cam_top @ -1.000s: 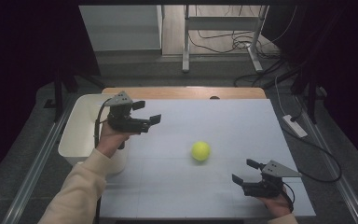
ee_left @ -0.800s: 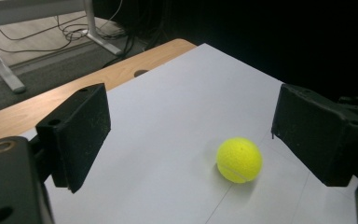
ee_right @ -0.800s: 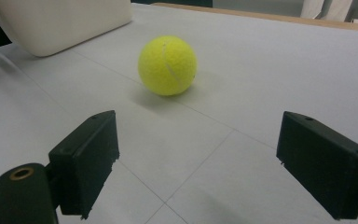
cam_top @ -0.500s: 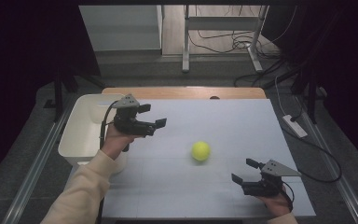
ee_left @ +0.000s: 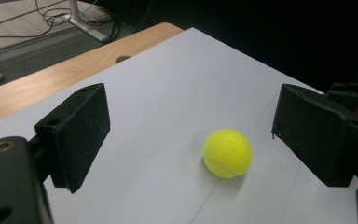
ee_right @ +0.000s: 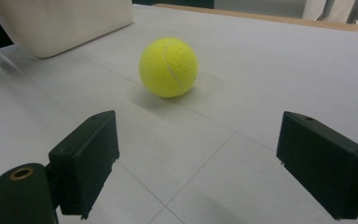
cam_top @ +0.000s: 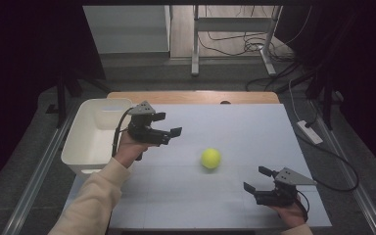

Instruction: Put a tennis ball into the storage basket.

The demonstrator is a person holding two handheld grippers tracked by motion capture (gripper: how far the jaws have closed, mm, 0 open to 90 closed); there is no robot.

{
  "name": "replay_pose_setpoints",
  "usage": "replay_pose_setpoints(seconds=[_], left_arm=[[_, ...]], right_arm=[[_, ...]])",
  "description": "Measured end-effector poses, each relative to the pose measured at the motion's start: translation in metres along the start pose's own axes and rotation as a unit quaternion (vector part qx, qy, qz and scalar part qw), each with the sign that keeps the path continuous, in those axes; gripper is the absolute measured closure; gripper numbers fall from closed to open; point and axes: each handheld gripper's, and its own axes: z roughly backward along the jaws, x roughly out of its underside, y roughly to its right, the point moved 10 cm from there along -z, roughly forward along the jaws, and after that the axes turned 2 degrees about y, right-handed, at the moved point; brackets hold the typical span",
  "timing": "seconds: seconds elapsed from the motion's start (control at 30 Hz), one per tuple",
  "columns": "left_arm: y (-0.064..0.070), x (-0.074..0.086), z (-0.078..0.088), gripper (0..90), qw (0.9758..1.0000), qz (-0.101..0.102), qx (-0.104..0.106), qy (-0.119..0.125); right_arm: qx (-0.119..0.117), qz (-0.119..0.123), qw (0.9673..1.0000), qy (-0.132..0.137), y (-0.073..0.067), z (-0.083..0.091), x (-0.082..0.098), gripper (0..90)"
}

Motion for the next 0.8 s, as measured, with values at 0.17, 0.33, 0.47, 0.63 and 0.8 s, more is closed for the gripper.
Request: replay_pose_setpoints(seconds=[0.17,0.33,0.47,0.63,0.8], left_arm=[[0.002,0.001,-0.004,11.6,1.0000,-0.005,0.001,-0.006],[0.003,0.003,-0.007,11.6,0.9999,-0.003,0.001,-0.013],[0.005,0.005,-0.012,11.5,0.9998,-0.008,0.001,-0.021],[0.010,0.012,-0.021,11.1,0.9994,-0.011,0.007,-0.033],[0.015,0.017,-0.026,10.9,0.9987,-0.018,0.014,-0.046]], right_arm=[[0.002,-0.001,1.0000,-0.001,0.000,0.000,0.000,12.8],[-0.001,0.000,1.0000,0.000,-0.001,-0.001,-0.001,12.8],[-0.002,0.000,1.0000,0.002,-0.001,-0.001,-0.001,12.7],[-0.004,-0.002,1.0000,0.002,0.002,-0.001,-0.001,12.7],[-0.003,-0.001,1.0000,0.004,0.002,-0.002,-0.002,12.7]])
